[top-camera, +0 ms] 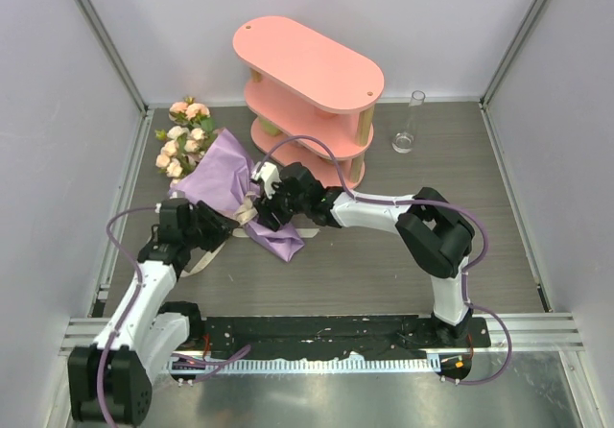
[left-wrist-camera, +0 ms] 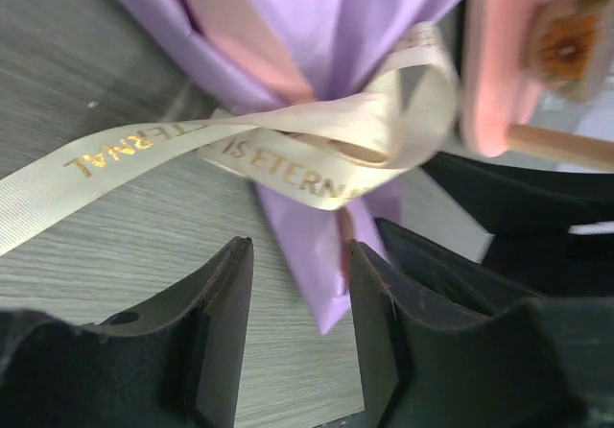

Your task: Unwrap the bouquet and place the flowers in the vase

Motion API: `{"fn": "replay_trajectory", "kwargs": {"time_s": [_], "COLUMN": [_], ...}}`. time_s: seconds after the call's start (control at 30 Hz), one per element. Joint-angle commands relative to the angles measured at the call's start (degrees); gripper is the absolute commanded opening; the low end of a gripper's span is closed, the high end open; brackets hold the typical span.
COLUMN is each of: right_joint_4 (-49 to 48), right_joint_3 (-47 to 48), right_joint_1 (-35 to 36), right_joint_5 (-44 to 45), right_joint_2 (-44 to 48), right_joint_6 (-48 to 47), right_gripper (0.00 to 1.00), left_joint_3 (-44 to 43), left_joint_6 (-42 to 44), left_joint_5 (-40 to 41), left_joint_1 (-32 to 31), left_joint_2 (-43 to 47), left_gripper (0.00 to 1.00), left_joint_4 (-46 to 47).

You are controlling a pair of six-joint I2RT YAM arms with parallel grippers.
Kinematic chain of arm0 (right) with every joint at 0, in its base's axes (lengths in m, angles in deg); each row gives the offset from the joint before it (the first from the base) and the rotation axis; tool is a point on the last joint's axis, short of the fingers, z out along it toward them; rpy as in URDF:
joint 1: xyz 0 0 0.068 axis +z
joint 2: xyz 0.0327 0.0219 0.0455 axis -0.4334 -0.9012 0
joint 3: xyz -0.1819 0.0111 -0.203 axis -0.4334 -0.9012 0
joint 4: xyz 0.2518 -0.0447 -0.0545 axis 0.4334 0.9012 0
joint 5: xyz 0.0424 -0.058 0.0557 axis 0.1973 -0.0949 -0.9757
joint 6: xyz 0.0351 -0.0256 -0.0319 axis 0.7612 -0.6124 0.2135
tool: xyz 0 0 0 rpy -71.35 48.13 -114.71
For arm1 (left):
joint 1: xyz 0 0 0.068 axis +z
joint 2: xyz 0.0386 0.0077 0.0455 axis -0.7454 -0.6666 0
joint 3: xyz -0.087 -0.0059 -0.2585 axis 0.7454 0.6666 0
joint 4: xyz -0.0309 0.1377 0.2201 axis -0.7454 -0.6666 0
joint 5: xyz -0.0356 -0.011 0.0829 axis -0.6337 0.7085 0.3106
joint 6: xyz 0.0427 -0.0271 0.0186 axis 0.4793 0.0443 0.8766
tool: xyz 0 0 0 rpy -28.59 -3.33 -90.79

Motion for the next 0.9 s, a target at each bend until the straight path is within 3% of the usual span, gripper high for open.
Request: {"fn": "replay_trajectory", "kwargs": {"time_s": [0.0, 0.17, 0.37, 0.47, 0.67, 0.77, 0.87], "right_joint_4": [-3.8, -4.6, -8.6, -11.9, -19.4, -21.8, -23.1], "right_joint_3": [0.0, -0.1, -3.0, -4.6, -10.0, -12.8, -13.5], "right_joint_1": [0.3, 0.4, -0.2, -0.7, -3.1, -4.5, -5.6], "right_joint_5": [-3.0, -2.6, -1.3, -0.9, 0.4, 1.1, 0.4], "right_joint_2": [2.7, 2.6, 4.8, 6.1, 9.8, 11.3, 11.7], "right_joint_6": [1.1, 1.6, 2.9, 3.9, 8.4, 10.0, 11.3], "right_gripper": [0.61, 0.61, 0.61, 0.61, 0.62, 0.62, 0.62], "left_joint_3": [-2.8, -4.0, -4.0, -4.3, -5.1, -5.3, -4.3], "left_joint_6": [4.0, 5.2, 7.3, 8.7, 9.6, 10.0, 10.3], "left_joint_5": [2.0, 7.5, 12.9, 16.1, 15.1, 15.5, 16.0], "left_joint_1": [-3.7, -8.0, -8.5, -8.5, -8.4, -8.5, -8.5], "left_joint_2": [-8.7, -12.8, -13.2, -14.6, -18.2, -18.6, -16.2], "left_gripper": [0.47, 0.48, 0.47, 0.51, 0.52, 0.44, 0.24], "left_joint_4": [2.4, 4.9, 5.9, 6.9, 11.7, 12.3, 13.7]}}
